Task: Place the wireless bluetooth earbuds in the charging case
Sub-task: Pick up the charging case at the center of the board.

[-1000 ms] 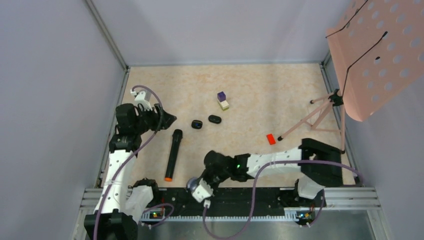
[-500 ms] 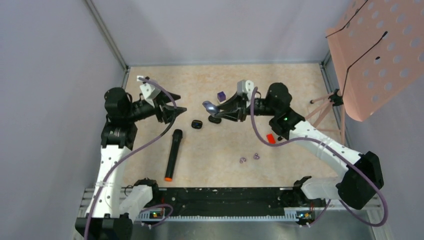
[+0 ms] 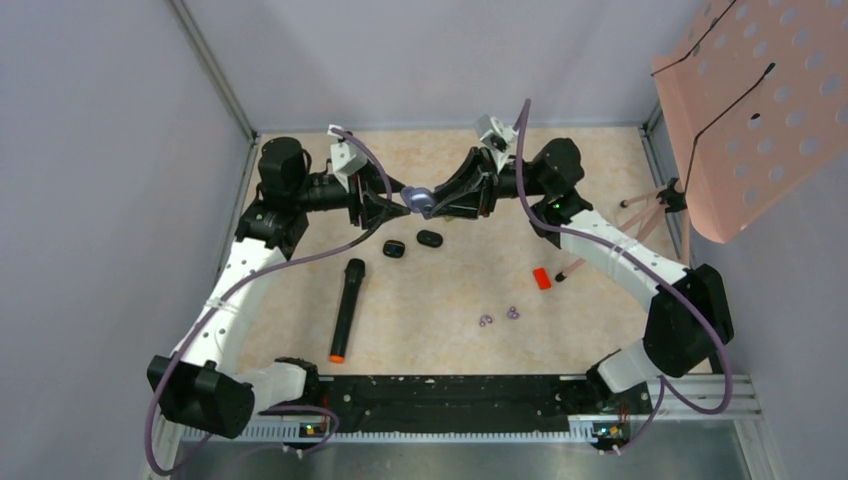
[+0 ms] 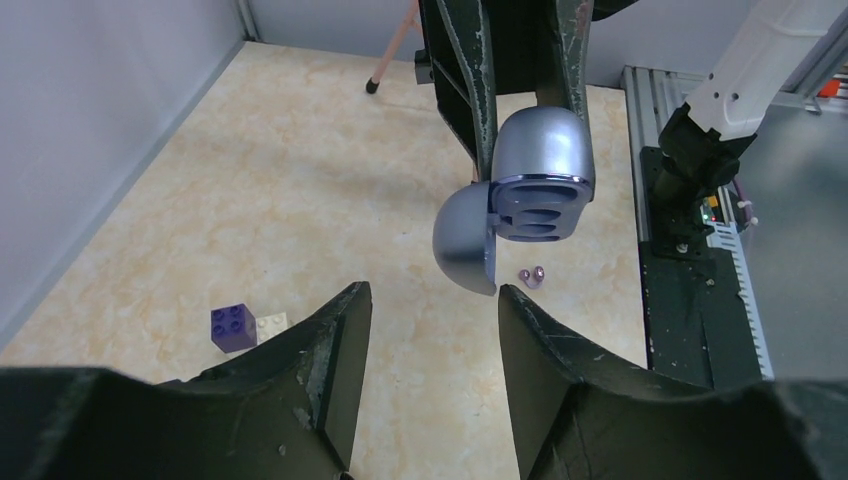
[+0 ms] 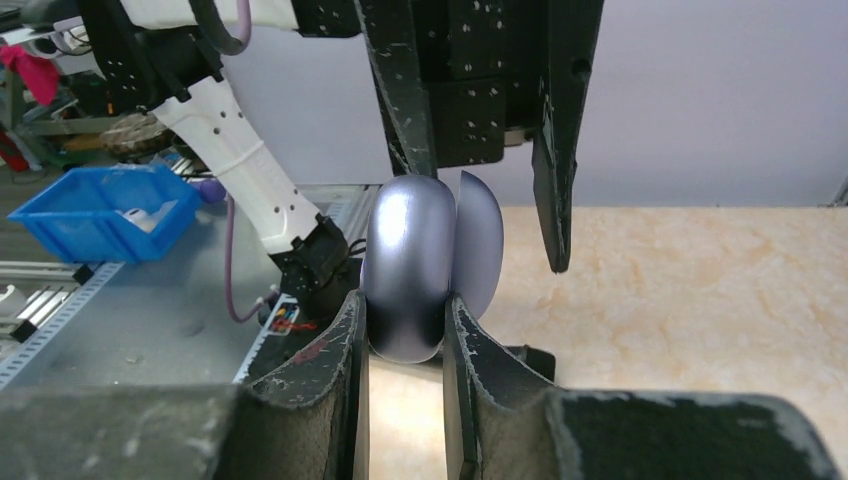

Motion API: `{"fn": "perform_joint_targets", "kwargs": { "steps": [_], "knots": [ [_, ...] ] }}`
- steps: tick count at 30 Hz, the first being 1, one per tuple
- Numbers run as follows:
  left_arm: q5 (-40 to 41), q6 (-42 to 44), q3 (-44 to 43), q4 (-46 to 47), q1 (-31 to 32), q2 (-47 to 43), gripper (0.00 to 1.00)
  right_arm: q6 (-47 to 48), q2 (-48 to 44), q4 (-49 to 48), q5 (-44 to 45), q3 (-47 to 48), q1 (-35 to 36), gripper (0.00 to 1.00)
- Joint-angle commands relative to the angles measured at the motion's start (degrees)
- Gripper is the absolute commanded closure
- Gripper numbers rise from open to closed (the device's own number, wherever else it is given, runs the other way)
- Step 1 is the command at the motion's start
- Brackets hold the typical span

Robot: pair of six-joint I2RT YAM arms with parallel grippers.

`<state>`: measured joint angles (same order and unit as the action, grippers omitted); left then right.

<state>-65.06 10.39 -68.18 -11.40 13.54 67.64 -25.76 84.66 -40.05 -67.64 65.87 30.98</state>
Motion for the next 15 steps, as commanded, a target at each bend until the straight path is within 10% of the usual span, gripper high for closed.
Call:
{"fn": "perform_joint_targets", "kwargs": {
  "steps": [1,15],
  "knots": [
    [0.10,-4.68,-2.00,7.87,0.81,0.69,0.47,-2.43,0.87,-5.87,-3.05,4.37,-0.83,0.99],
    [-1.92,-7.96,-4.23,9.53,2.28,4.53,0.78,-1.64,4.22,-6.62,-1.24,4.79,-1.23,0.96]
  ]
}}
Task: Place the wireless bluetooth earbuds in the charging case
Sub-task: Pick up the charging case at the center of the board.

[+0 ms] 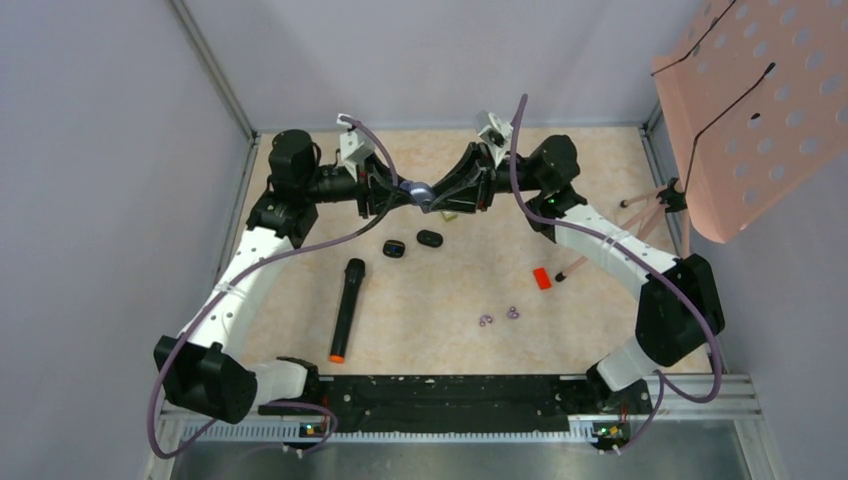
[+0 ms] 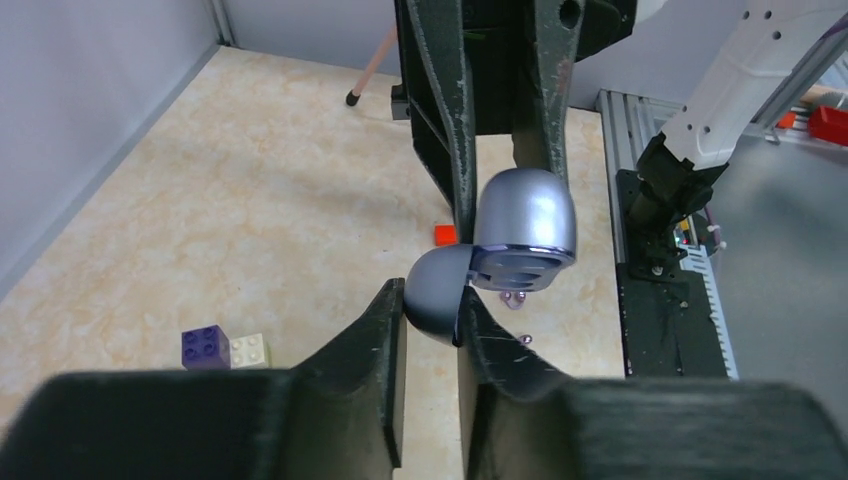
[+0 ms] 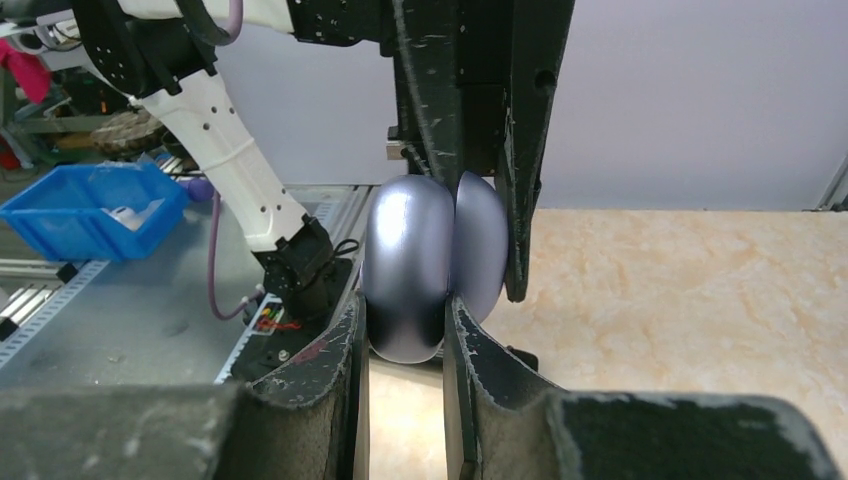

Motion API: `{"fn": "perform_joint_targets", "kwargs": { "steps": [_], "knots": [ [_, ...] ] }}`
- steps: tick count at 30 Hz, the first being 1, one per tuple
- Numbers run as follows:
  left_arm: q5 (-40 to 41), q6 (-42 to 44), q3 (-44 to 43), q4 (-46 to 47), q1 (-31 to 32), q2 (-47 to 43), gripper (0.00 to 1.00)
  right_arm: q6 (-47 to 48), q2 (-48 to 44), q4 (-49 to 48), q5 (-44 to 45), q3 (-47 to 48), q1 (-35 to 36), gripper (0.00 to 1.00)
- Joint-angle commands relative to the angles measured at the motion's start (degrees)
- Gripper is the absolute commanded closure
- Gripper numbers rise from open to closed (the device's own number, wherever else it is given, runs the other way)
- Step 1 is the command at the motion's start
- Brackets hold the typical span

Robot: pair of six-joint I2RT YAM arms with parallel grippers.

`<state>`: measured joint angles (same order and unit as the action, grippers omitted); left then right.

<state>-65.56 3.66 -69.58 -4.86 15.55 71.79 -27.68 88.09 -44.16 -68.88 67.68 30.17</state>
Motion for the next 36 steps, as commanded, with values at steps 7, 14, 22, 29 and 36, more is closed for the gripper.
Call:
{"fn": "perform_joint_targets", "kwargs": {
  "steps": [7,14,22,29,36],
  "knots": [
    [3.10,4.89,-6.90,-9.92,0.14,2.41,1.00,11.61,-0.66,13.83,5.56,2.27,-2.89,0.60],
    [11.11,12.01,-11.50,-28.36,0.26,4.81,1.00,31.67,-6.36,38.34,16.76,2.20,-5.38,0.45],
    [24.56,18.47,-31.01,-56.53,3.22,18.47,1.00,36.78,-11.81,38.54,14.08,-2.54,-5.56,0.36],
    [27.48,19.14,-37.09,-61.11,5.37,21.87,1.00,35.25,-3.88,40.33,11.90,6.17,-3.03,0.44],
    [27.68,18.45,-37.16,-61.30,7.33,21.98,1.00,34.89,-0.95,39.24,10.09,8.59,-1.15,0.44]
  ]
}}
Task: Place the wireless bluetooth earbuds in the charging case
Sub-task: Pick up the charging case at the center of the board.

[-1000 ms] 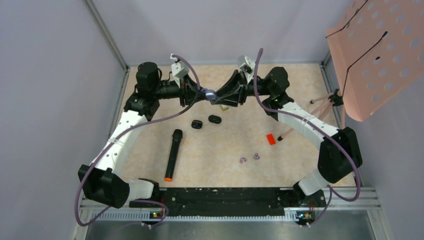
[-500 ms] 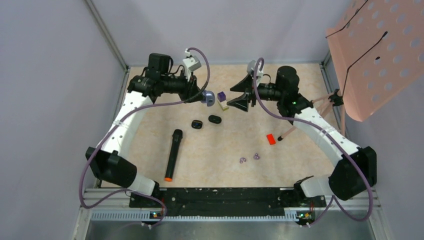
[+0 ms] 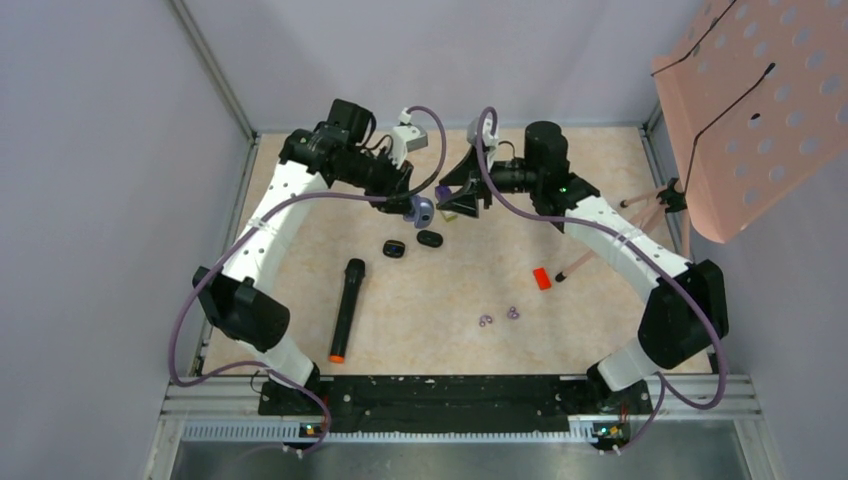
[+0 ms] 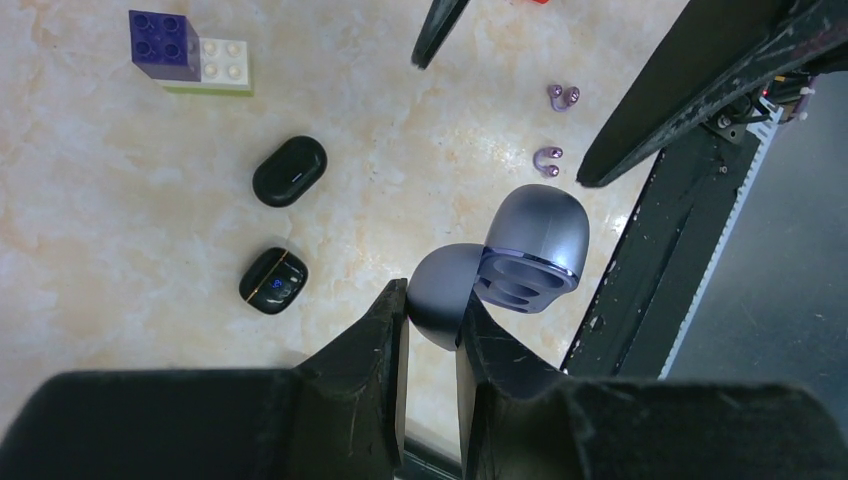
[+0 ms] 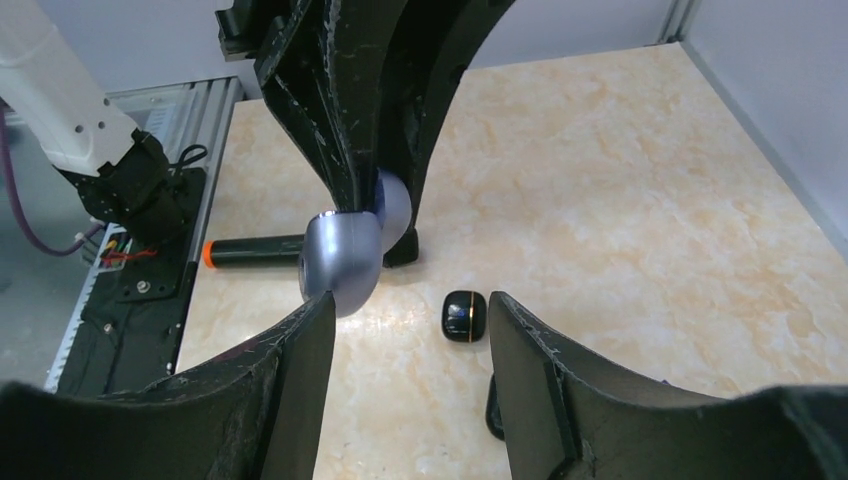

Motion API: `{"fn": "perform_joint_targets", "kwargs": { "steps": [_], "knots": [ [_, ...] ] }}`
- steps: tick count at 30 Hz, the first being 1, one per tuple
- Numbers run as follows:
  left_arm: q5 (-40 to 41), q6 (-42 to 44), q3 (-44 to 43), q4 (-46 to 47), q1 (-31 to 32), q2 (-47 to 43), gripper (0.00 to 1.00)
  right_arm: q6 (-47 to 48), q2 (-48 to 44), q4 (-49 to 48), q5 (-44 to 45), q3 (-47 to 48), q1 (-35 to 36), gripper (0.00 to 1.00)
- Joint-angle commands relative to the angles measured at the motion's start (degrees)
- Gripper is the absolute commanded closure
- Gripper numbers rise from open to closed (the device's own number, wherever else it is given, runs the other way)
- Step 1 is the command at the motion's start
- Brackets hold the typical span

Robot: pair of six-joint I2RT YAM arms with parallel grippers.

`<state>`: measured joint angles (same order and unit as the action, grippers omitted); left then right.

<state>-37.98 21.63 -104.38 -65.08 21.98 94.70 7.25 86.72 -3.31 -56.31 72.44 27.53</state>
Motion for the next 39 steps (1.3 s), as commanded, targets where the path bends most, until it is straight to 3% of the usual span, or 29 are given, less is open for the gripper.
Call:
{"fn": "perform_joint_targets", "kwargs": {
  "steps": [1,6,14,18,25,27,31,33,36,39],
  "knots": [
    [0.12,0.16,-2.40,-0.80,1.00,-0.99,1.00,-0.19,0.59,-1.89,-3.20,3.85,1.74,0.44],
    [1.03,-0.32,-2.91,0.08,1.40,-0.83,1.00,-6.63,1.06,-7.12,-4.93,2.42,2.56,0.43],
    [0.58,-1.20,-3.42,0.98,1.40,-1.03,1.00,-10.15,2.49,-7.51,-5.03,2.76,2.69,0.45],
    [-0.40,-1.51,-3.55,1.38,1.40,-0.87,1.00,-12.15,3.49,-9.32,-4.93,2.43,3.10,0.52],
    [-0.75,-1.64,-4.17,1.56,1.39,-0.48,1.00,-15.22,4.51,-12.79,-4.74,2.43,3.83,0.54],
    [-0.36,-1.82,-4.46,1.76,1.40,-0.39,1.00,-15.56,4.81,-12.73,-4.98,2.50,3.83,0.60],
    [0.82,-2.33,-4.75,2.13,1.40,-0.40,1.00,-15.37,4.66,-11.54,-4.97,2.86,3.83,0.84],
    [2.30,-2.39,-4.71,2.63,1.36,-0.70,0.91,-15.95,4.12,-12.21,-4.91,2.48,3.28,0.99],
    [7.47,-5.26,-3.32,7.48,0.12,-3.28,0.63,-25.46,2.75,-22.55,-4.71,-0.29,0.44,1.00],
    [1.24,-13.05,3.87,21.13,-5.44,-8.96,0.47,-37.42,1.17,-38.52,-2.22,-4.37,-2.70,1.00]
  ]
}}
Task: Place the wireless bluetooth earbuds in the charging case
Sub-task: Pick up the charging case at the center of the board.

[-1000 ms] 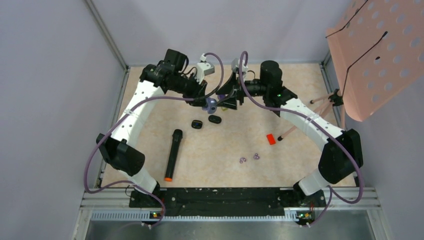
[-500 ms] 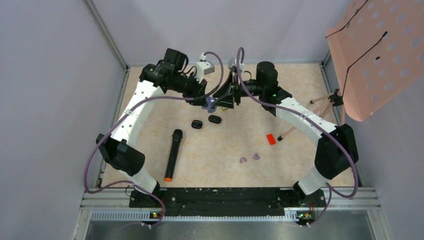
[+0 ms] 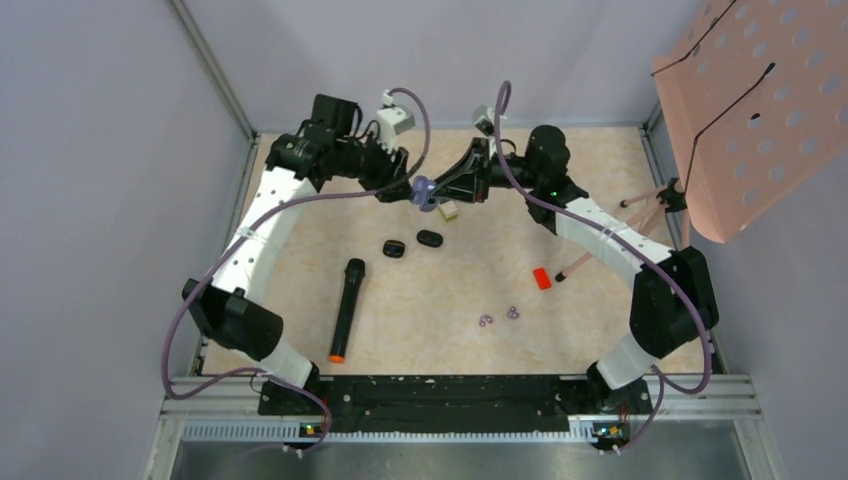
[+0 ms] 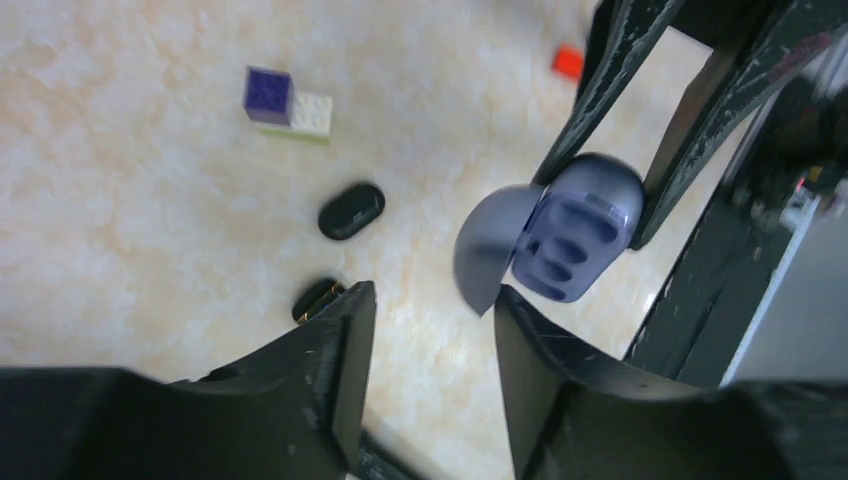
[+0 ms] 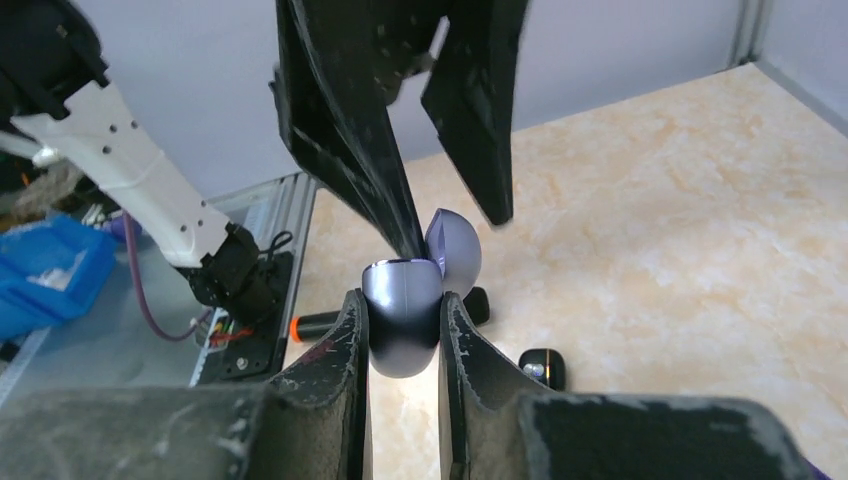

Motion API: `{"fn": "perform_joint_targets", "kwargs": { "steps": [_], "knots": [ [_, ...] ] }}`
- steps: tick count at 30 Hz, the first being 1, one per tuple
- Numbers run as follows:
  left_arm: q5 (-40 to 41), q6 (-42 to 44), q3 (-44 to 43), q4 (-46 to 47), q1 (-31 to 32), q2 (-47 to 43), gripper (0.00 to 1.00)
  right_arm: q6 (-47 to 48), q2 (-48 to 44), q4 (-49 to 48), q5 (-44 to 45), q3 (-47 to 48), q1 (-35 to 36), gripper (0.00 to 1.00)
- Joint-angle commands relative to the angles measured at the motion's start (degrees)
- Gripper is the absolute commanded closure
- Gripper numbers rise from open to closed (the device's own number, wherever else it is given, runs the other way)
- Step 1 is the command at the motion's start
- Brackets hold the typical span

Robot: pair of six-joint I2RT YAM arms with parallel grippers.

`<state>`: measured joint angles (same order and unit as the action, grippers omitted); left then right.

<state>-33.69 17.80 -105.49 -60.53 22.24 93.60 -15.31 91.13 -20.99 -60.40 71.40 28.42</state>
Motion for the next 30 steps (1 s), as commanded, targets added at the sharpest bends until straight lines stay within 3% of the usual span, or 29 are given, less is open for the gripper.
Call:
{"fn": "perform_joint_targets", "kwargs": {
  "steps": [1,4,6,9,17,30],
  "knots": [
    [-7.32,-14.03,10.25,23.86,-8.10,-9.87,0.45,-16.76,-3.65,-23.35,2.68,-3.67,-4.12,1.00],
    [-20.05,-29.31,24.53,49.98,-13.63,-16.00,0.41,-18.50,-4.43,-25.39,3.69,-2.57,-4.37,1.00],
    [-24.41,-35.02,29.44,61.10,-14.40,-17.40,0.40,-22.10,-4.17,-27.24,4.34,-1.55,-4.42,1.00],
    [-29.73,-37.31,28.20,61.59,-13.68,-16.01,0.40,-23.42,-4.35,-28.44,5.84,-0.88,-4.35,1.00],
    [-31.18,-35.46,24.76,60.80,-11.04,-13.62,0.40,-25.36,-3.62,-30.55,4.57,-0.38,-4.33,1.00],
    [-32.50,-37.77,22.06,64.23,-9.06,-9.51,0.54,-24.99,-2.94,-30.95,2.93,-0.20,-3.51,1.00]
  ]
}}
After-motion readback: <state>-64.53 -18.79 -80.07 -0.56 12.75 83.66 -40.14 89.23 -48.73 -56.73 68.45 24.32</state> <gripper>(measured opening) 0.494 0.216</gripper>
